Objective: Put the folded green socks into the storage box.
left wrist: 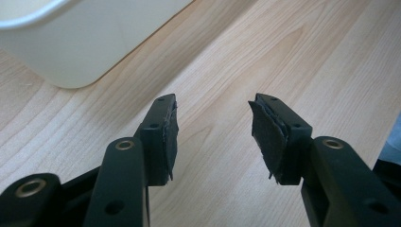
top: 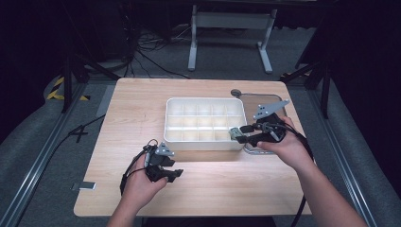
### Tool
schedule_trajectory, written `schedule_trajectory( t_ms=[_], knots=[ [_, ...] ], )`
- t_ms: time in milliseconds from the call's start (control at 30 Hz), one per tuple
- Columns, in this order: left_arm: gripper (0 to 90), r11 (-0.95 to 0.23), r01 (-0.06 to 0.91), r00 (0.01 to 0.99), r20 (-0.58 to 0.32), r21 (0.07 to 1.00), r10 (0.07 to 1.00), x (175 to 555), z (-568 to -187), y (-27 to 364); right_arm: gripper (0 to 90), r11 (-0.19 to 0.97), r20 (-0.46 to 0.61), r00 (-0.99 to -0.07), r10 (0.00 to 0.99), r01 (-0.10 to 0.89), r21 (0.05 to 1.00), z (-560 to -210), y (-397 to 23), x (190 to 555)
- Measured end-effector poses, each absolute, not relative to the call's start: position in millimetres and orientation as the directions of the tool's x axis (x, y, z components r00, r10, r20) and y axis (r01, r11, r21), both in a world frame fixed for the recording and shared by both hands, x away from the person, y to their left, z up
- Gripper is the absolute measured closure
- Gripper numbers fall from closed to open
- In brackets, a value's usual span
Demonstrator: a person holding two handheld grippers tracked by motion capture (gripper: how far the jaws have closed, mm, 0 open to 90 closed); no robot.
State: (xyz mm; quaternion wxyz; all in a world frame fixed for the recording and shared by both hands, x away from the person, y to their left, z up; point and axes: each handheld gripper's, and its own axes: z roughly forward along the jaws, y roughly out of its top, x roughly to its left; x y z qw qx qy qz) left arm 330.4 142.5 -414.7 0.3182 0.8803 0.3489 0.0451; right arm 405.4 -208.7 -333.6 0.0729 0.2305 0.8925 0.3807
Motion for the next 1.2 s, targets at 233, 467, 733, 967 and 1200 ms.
schedule_trajectory(
  t_ms=[233, 467, 733, 967, 1200],
  knots=[
    [51.6, -0.568, 0.564, 0.778, -0.156, 0.6, 0.609, 327, -408, 142, 53.1, 0.571, 0.052, -0.886, 0.46, 0.34, 0.747, -340, -219, 376],
    [49.7, -0.593, 0.536, 0.808, -0.16, 0.601, 0.567, 325, -404, 141, 55.1, 0.575, 0.081, -0.897, 0.435, 0.346, 0.742, -358, -216, 361],
    [47.2, -0.66, 0.496, 0.846, -0.143, 0.564, 0.514, 321, -406, 135, 54.9, 0.536, 0.131, -0.88, 0.456, 0.39, 0.749, -375, -226, 360],
    [46.5, -0.659, 0.491, 0.85, -0.145, 0.57, 0.507, 319, -404, 134, 53.8, 0.583, 0.14, -0.908, 0.394, 0.365, 0.726, -390, -223, 352],
    [45.8, -0.68, 0.483, 0.861, -0.155, 0.552, 0.485, 318, -406, 134, 52.9, 0.614, 0.12, -0.921, 0.371, 0.34, 0.712, -408, -216, 344]
  ],
)
